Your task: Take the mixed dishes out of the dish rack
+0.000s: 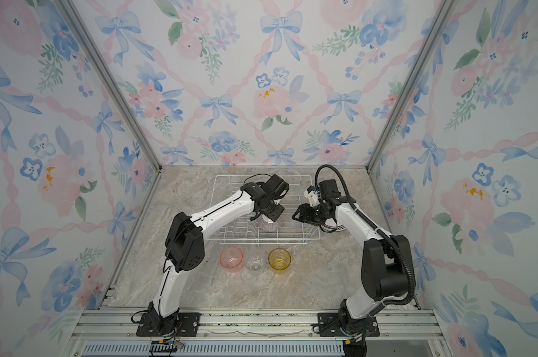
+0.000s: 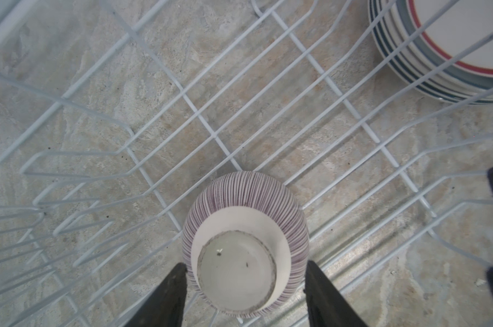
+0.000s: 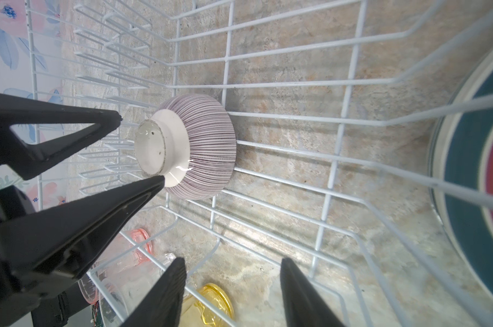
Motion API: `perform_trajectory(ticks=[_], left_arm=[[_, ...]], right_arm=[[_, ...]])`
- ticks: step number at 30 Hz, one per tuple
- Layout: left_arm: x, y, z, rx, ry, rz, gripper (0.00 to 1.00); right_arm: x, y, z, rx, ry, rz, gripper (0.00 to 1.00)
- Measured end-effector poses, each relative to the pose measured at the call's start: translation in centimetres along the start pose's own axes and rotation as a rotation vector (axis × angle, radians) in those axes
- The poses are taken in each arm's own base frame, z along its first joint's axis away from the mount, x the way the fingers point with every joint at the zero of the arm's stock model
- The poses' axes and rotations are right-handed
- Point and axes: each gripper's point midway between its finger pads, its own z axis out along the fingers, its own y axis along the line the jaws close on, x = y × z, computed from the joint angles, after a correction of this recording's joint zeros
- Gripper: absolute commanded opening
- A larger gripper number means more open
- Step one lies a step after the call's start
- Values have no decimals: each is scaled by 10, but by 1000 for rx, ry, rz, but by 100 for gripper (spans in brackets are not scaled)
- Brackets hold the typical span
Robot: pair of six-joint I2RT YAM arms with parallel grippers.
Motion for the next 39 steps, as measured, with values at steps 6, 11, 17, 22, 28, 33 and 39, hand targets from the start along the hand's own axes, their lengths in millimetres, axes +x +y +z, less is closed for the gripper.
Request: perform_trajectory(ticks=[6,11,17,22,28,33,39], left_arm=[[6,1,9,12,30,-5,59],[9,3,10,26,44,-12,56],[9,2,10,23,46,-9,58],[4,0,5,41,34,-11,57],[-5,-6,-5,88,6,-28,56],[-17,4,-30,95,-51,-67,60],[-16,67,-90,80,-185,-210,65]], right_arm=[[-2,-3,-2,0,-6,3,57],[-2,-3,-2,-2,-6,4,56],[-2,-2,-2,-9,-5,4,56],[-2,-2,-2,-10,-4,4,56],[0,4,1,13,6,-23,56],[-8,36,8,51,4,-150,58],[-14,81,24,119,6,-334,70]])
